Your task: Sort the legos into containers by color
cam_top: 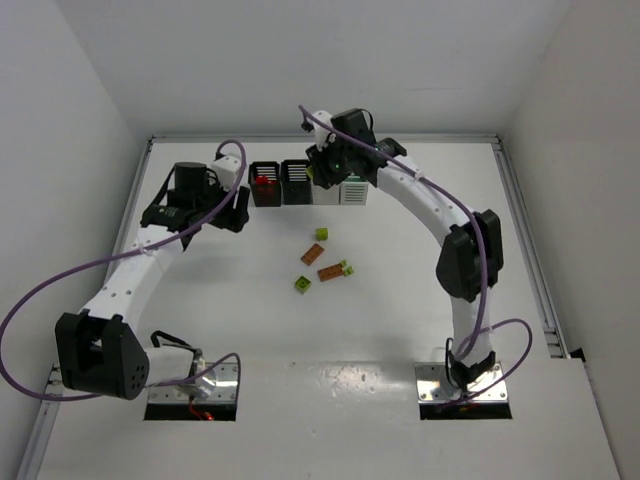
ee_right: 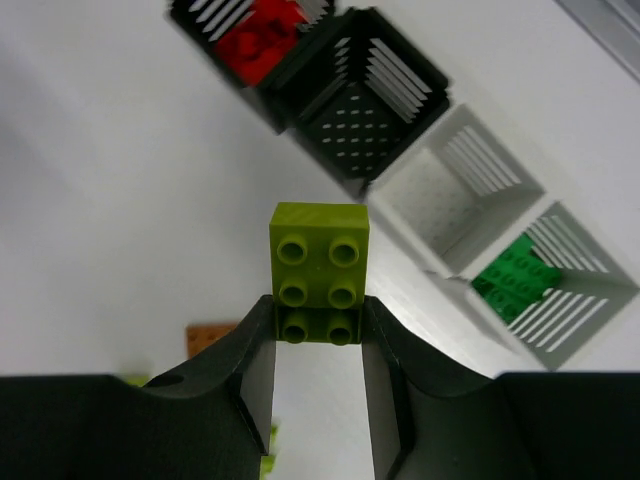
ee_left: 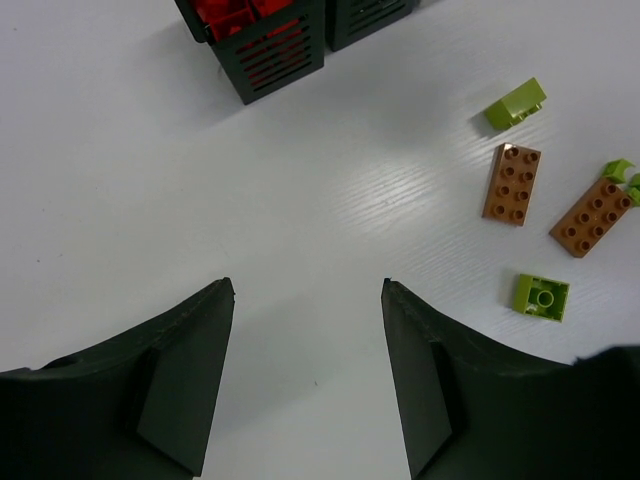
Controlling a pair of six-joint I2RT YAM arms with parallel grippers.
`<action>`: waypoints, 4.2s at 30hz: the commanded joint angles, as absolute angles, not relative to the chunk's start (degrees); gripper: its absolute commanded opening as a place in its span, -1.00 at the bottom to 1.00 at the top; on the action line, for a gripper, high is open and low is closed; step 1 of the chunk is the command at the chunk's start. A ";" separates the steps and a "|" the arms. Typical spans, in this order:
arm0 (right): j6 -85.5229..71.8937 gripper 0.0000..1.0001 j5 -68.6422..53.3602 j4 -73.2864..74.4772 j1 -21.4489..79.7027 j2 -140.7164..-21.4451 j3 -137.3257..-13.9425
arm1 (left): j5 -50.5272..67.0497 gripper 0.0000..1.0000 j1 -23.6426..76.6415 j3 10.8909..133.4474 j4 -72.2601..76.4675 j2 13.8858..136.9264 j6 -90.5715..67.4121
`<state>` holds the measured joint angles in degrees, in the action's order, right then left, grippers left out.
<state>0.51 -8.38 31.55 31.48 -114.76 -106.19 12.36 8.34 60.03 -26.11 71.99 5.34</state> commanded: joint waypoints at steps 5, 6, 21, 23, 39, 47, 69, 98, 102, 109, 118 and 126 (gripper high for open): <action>-2.37 -0.89 -4.48 33.93 28.30 -124.45 -118.56 | 12.66 0.33 8.88 58.28 -24.26 69.35 6.33; -2.37 -0.89 -3.70 33.32 27.78 -124.98 -118.56 | 12.66 0.35 8.88 58.27 -24.78 69.35 6.33; -2.90 -0.69 -3.60 31.73 26.63 -129.46 -121.81 | 13.71 0.35 13.97 55.46 -25.31 69.35 8.00; -2.90 -0.52 -3.08 31.73 26.63 -130.07 -122.34 | 15.20 0.35 14.68 54.41 -25.84 69.35 8.00; -6.15 0.10 -6.58 32.34 26.10 -117.20 -116.47 | 17.76 0.41 28.81 52.29 -29.18 73.38 14.33; -7.21 0.28 -7.65 32.79 21.72 -101.79 -94.16 | 9.15 0.41 39.19 54.66 -28.13 82.34 10.99; -8.96 0.47 -9.75 32.26 16.35 -95.54 -86.66 | 3.62 0.45 44.12 63.02 -28.74 100.01 5.10; -3.96 0.47 -21.44 25.66 13.71 -82.71 -60.30 | 14.14 -0.45 26.89 87.79 -30.76 96.76 0.88; -2.38 0.47 -22.50 24.96 13.71 -79.37 -56.61 | 17.22 -0.42 25.58 94.38 -29.19 103.17 -2.54; 1.75 0.47 -24.52 24.96 14.24 -76.11 -50.19 | 17.84 -0.38 25.05 104.31 -27.07 113.54 -5.62; 6.33 0.47 -26.63 29.00 14.24 -75.15 -47.99 | 13.98 -0.26 25.05 116.36 -27.07 122.33 -5.63; 5.80 0.47 -27.68 26.81 14.77 -75.84 -48.68 | 11.08 -0.04 25.58 120.58 -27.07 125.94 -5.10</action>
